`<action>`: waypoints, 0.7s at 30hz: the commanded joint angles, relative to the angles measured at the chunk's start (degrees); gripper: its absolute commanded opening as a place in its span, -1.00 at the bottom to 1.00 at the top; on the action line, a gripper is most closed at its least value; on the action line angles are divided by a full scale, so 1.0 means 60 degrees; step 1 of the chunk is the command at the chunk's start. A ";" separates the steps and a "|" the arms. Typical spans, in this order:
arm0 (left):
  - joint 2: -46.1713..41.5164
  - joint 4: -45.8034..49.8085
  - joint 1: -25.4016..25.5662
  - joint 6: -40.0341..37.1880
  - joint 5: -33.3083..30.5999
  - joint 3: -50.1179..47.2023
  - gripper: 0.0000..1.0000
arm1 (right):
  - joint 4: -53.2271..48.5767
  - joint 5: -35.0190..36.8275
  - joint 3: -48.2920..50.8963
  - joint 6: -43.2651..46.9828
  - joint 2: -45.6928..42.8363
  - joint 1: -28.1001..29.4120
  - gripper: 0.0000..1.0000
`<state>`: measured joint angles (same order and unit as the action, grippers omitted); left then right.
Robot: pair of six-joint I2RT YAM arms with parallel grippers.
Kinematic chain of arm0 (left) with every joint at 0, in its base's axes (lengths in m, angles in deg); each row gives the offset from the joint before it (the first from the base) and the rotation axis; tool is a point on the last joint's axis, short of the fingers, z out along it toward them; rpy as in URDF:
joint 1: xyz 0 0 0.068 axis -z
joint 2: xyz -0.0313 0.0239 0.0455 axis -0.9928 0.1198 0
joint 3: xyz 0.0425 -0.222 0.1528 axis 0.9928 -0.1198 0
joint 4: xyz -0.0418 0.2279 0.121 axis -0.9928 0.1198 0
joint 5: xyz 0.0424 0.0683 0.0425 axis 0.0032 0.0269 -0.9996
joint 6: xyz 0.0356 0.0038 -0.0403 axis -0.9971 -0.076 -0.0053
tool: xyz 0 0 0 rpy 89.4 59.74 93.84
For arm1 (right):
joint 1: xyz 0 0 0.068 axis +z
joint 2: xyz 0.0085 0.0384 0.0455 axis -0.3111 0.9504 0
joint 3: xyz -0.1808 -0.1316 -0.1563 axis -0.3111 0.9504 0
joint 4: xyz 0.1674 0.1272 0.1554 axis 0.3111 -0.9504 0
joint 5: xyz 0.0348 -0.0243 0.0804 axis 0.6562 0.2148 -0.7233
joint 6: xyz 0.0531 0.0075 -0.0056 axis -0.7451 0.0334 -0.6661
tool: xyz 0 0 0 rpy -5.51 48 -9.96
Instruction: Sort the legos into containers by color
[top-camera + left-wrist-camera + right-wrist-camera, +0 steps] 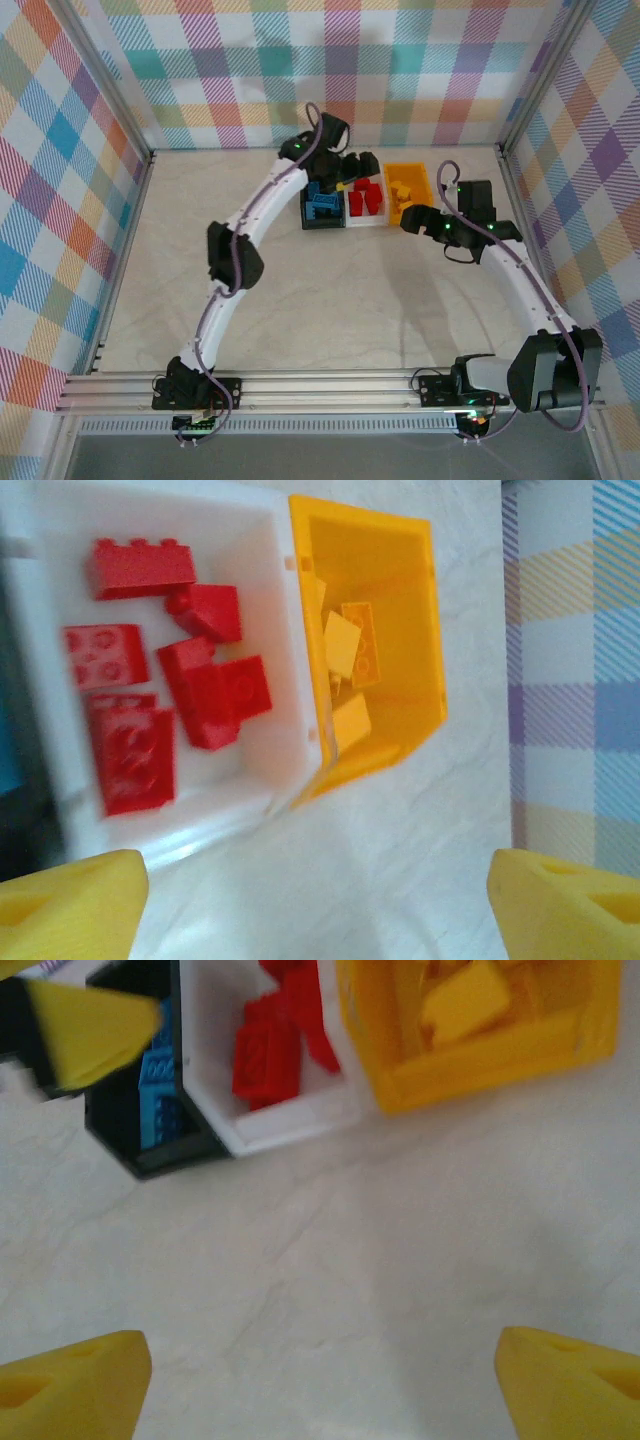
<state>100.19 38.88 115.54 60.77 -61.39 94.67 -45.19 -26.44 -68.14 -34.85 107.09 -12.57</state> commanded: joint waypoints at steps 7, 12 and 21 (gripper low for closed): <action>-0.7088 -0.1524 -0.1764 -0.1482 -0.3910 -0.8714 1.00 | 0.4970 0.0945 0.1910 0.2349 0.1852 -0.1095 0.94; -0.9928 -0.4230 -0.2906 -0.2685 -0.5492 -1.3005 1.00 | 0.7001 0.0806 0.2766 0.2358 0.2418 -0.1078 0.93; -1.2355 -1.0133 -0.4367 -0.5082 -0.5798 -1.8669 1.00 | 1.0785 0.0720 0.4916 0.2723 0.2242 -0.0987 0.97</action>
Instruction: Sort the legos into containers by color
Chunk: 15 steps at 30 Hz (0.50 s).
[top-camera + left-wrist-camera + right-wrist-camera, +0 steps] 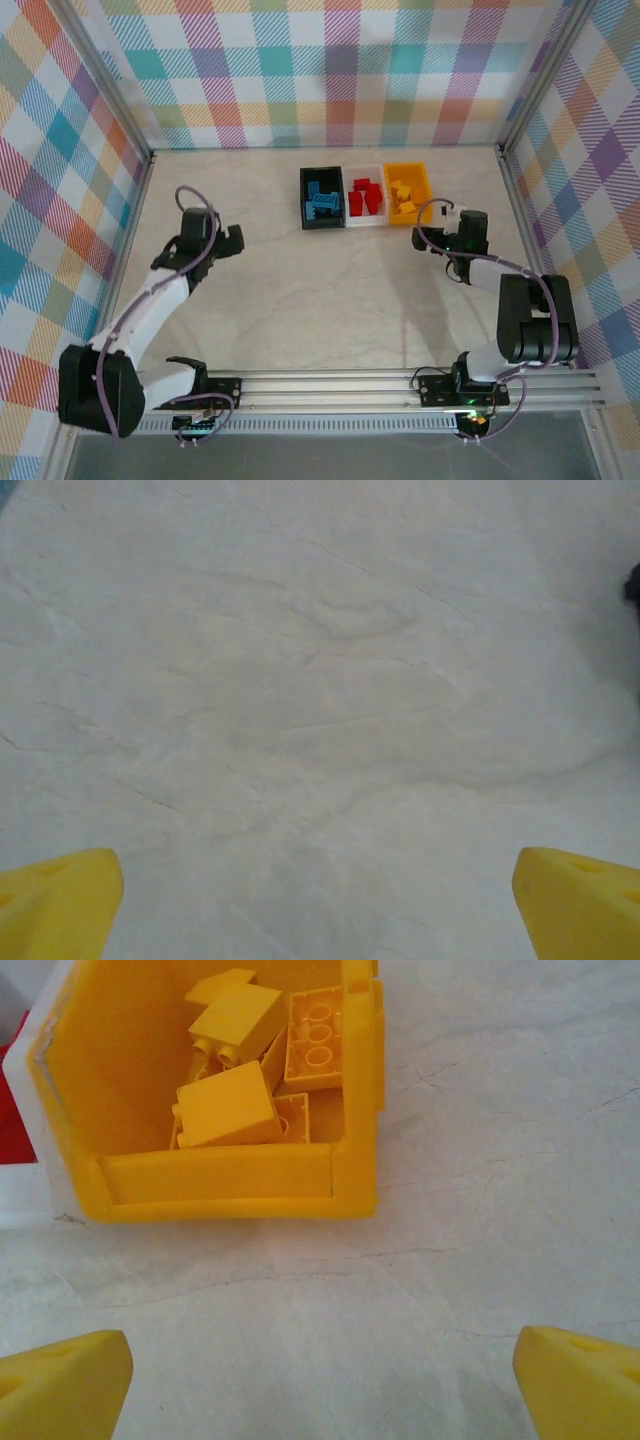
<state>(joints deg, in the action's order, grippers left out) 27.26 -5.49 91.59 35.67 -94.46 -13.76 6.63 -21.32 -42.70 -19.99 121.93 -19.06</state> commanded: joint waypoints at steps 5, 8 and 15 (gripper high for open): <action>0.0458 -0.4261 -0.0870 -0.1402 0.0316 -0.1508 1.00 | 0.3983 -0.0141 0.1472 0.0432 0.0283 0.0195 0.97; 0.1234 -0.5251 -0.0943 -0.1382 0.0658 -0.1729 1.00 | 0.3495 0.0222 0.1152 0.0167 0.0364 0.0142 0.99; 0.2893 -0.6808 -0.0936 -0.1531 0.1537 -0.1772 1.00 | 0.3543 0.0229 0.1172 0.0149 0.0377 0.0121 0.99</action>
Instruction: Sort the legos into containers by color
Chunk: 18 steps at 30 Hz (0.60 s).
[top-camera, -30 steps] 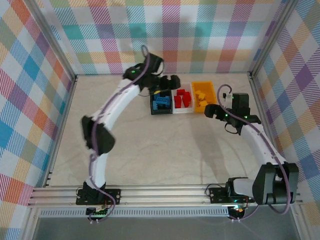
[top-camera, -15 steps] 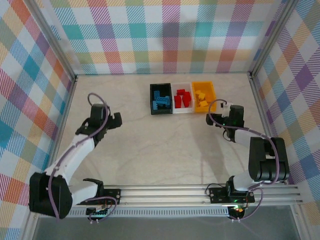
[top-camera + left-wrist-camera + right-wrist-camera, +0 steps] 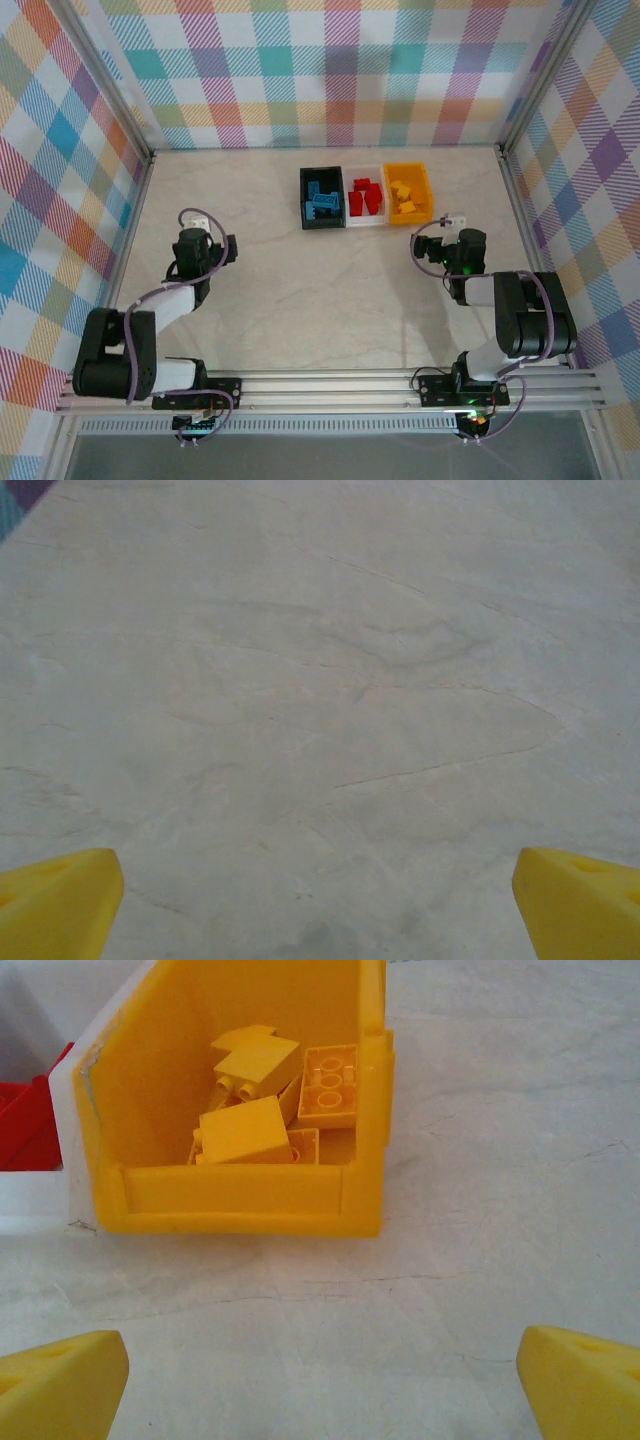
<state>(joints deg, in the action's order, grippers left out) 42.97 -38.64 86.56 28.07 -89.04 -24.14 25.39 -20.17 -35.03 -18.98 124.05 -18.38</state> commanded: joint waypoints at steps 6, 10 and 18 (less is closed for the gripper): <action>0.0939 -0.2108 -0.0105 -0.0245 0.1561 0.0024 1.00 | 0.0423 0.0036 -0.0099 -0.0022 0.0001 0.0005 0.99; 0.1228 -0.3302 -0.0090 -0.0279 0.1622 -0.0564 1.00 | 0.0426 0.0017 -0.0099 -0.0012 0.0010 0.0009 0.99; 0.1884 -0.3314 -0.0068 -0.0191 0.1318 -0.0257 1.00 | 0.0418 0.0023 -0.0106 -0.0013 0.0006 -0.0002 1.00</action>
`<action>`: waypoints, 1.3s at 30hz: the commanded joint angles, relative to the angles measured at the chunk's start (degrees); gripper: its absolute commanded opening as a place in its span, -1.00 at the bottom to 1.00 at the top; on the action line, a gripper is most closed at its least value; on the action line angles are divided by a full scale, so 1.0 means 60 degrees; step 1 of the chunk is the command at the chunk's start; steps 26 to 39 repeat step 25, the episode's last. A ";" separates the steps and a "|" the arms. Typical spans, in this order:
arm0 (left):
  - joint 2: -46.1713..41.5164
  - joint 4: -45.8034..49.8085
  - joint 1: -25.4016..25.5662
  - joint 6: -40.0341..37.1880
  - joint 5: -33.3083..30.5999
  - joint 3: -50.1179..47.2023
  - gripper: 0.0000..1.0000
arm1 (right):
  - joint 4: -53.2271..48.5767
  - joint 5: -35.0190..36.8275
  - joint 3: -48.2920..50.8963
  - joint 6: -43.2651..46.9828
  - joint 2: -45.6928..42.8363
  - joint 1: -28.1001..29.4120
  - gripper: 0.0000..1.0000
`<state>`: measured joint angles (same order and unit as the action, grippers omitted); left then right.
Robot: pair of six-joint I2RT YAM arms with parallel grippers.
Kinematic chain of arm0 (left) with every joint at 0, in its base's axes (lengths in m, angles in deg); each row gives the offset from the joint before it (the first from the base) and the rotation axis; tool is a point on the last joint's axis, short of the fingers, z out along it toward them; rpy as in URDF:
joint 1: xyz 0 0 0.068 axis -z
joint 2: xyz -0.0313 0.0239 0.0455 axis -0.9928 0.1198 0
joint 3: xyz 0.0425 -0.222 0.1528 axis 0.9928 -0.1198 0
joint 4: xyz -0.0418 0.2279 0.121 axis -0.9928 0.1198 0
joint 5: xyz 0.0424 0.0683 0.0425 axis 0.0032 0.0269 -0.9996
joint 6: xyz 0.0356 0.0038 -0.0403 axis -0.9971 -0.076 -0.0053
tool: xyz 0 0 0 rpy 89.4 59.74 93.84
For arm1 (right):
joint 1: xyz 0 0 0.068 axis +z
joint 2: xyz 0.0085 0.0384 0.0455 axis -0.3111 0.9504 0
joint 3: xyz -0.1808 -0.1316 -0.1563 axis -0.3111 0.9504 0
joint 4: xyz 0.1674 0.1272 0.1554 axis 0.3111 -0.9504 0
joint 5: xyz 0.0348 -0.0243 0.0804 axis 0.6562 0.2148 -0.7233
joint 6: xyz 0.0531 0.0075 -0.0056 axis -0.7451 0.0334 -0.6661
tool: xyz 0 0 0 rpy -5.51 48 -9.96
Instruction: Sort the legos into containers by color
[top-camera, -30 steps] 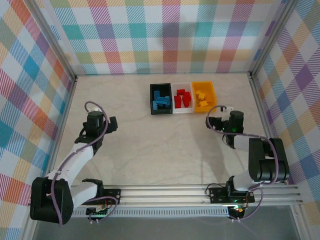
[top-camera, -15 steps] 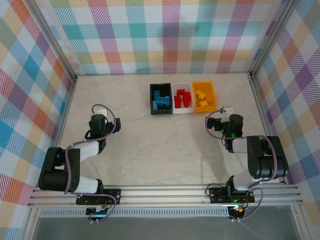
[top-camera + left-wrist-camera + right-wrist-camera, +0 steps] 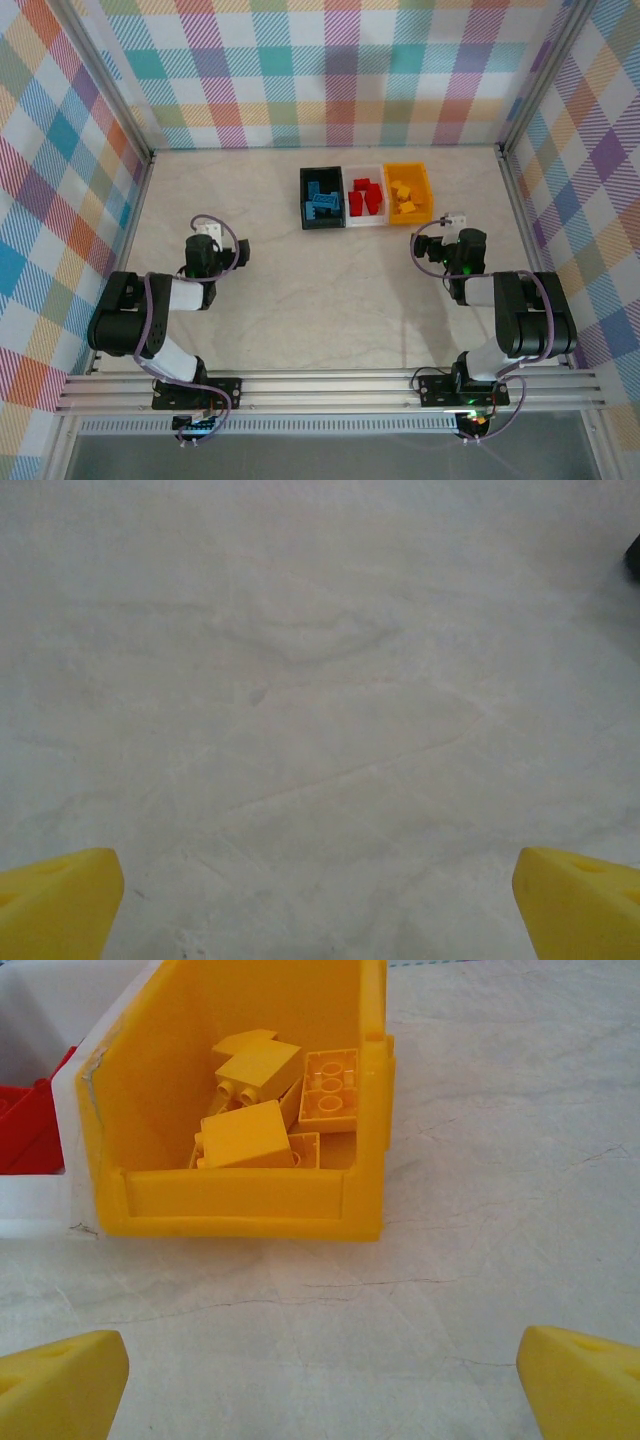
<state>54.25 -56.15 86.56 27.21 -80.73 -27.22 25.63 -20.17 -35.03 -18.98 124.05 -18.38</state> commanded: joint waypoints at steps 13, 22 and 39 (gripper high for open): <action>-0.0022 -0.0413 -0.0061 -0.0062 -0.0095 0.0242 1.00 | 0.0366 0.0023 -0.0106 -0.0018 0.0010 -0.0001 0.99; 0.0019 -0.0340 -0.0028 -0.0058 -0.0114 0.0301 1.00 | 0.0378 0.0023 -0.0106 -0.0012 0.0009 0.0000 0.99; 0.0004 -0.0398 -0.0031 -0.0069 -0.0117 0.0270 1.00 | 0.0371 0.0023 -0.0106 -0.0033 0.0017 -0.0002 0.99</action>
